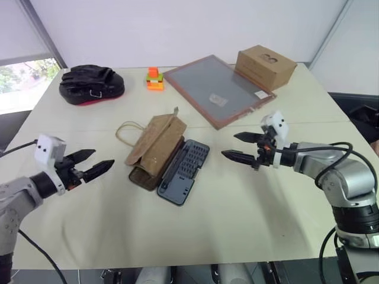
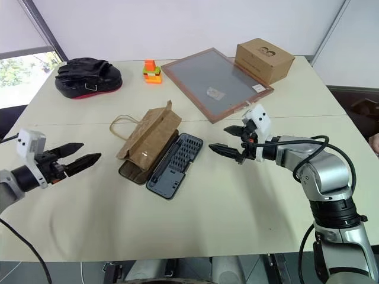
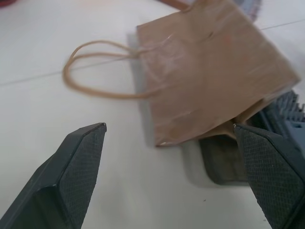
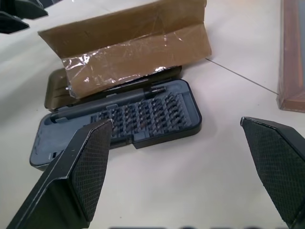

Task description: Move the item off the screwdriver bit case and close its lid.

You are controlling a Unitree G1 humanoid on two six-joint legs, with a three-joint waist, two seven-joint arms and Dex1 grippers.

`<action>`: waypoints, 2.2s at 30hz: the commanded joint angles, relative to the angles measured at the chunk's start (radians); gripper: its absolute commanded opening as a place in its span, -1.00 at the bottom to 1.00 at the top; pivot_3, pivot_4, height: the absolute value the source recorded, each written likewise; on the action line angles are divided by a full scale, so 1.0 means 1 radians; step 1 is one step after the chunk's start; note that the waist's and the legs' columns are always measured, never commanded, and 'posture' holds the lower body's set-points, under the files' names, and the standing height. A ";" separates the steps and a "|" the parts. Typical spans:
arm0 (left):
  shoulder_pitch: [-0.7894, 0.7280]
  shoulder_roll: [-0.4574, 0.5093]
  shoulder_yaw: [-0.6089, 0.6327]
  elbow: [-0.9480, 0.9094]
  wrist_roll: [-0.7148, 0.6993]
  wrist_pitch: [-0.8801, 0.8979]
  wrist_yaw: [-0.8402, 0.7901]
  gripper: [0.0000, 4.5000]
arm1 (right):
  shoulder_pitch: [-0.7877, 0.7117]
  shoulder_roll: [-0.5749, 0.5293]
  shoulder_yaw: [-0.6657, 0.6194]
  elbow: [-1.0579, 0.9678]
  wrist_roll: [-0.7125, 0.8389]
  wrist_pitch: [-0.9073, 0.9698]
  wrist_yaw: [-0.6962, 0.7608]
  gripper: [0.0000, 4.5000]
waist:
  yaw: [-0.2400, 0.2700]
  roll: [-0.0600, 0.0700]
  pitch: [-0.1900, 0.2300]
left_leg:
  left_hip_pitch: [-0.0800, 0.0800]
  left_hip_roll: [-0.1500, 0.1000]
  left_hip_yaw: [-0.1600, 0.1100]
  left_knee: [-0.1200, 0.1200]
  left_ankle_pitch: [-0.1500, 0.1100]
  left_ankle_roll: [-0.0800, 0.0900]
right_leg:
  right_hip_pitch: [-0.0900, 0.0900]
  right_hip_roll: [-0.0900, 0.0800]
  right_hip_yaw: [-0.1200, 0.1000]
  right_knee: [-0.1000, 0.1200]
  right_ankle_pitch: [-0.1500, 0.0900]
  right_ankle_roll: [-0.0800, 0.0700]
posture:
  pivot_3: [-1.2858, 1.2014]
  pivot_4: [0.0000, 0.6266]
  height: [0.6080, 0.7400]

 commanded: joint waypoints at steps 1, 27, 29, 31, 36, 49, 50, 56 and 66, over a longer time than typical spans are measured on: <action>-0.044 -0.006 -0.056 -0.115 -0.002 -0.030 0.010 0.97 | -0.016 0.000 -0.009 -0.028 0.001 -0.022 0.006 0.99 | 0.002 0.000 0.000 | 0.000 0.000 0.000 0.000 0.000 0.000 | 0.000 0.000 0.000 0.000 0.000 0.000 | 0.03 -0.52 1.00; -0.323 -0.240 -0.432 0.259 0.402 -0.368 0.101 0.19 | 0.035 -0.055 -0.100 -0.326 0.241 0.157 -0.046 1.00 | 0.004 0.000 0.001 | 0.000 -0.001 0.000 0.001 0.000 0.000 | 0.001 0.001 0.000 0.001 0.000 0.000 | 0.03 -0.52 1.00; -0.324 -0.239 -0.436 0.256 0.402 -0.369 0.090 -0.26 | 0.041 -0.049 -0.098 -0.332 0.250 0.156 -0.059 1.00 | 0.002 0.000 0.001 | 0.000 -0.001 0.000 0.001 0.000 0.000 | 0.001 0.001 0.000 0.001 0.000 0.000 | 0.03 -0.52 1.00; -0.321 -0.239 -0.437 0.252 0.403 -0.370 0.086 -0.73 | 0.043 -0.046 -0.094 -0.335 0.253 0.153 -0.068 1.00 | 0.001 0.000 0.001 | 0.000 -0.001 0.000 0.001 0.000 0.000 | 0.000 0.001 0.000 0.001 0.000 0.000 | 0.03 -0.52 1.00; -0.338 -0.247 -0.408 0.242 0.398 -0.380 0.108 -0.98 | 0.043 -0.037 -0.073 -0.325 0.246 0.140 -0.076 1.00 | 0.003 0.000 0.001 | 0.000 -0.001 0.000 0.002 0.000 0.000 | 0.000 0.001 0.000 0.001 0.000 0.000 | 0.03 -0.52 1.00; -0.233 -0.174 0.035 0.093 0.467 -0.350 0.482 -0.98 | -0.007 0.021 0.031 -0.211 0.174 0.039 -0.013 1.00 | -0.005 -0.001 0.001 | 0.001 -0.001 0.001 0.001 0.000 0.000 | 0.000 0.002 0.000 0.002 0.000 0.000 | 0.03 -0.52 1.00; -0.203 -0.174 0.059 0.079 0.477 -0.345 0.502 -0.98 | -0.013 0.025 0.039 -0.200 0.166 0.031 -0.006 1.00 | -0.003 -0.001 0.001 | 0.001 -0.001 0.001 0.001 0.000 0.000 | 0.000 0.002 0.001 0.002 0.000 0.000 | 0.03 -0.52 1.00; -0.055 -0.200 0.117 0.078 0.554 -0.325 0.612 -0.98 | -0.054 0.045 0.089 -0.136 0.128 -0.011 0.045 1.00 | 0.007 -0.002 0.001 | 0.001 -0.001 0.000 0.002 0.000 0.000 | 0.001 0.002 -0.001 0.002 0.000 0.000 | 0.03 -0.52 1.00; -0.028 -0.249 0.103 0.154 0.540 -0.266 0.645 -0.75 | -0.052 0.046 0.096 -0.134 0.098 -0.018 0.064 1.00 | 0.022 -0.003 0.001 | 0.001 -0.001 0.000 0.002 0.000 0.000 | 0.001 0.001 -0.001 0.002 0.000 0.000 | 0.03 -0.52 1.00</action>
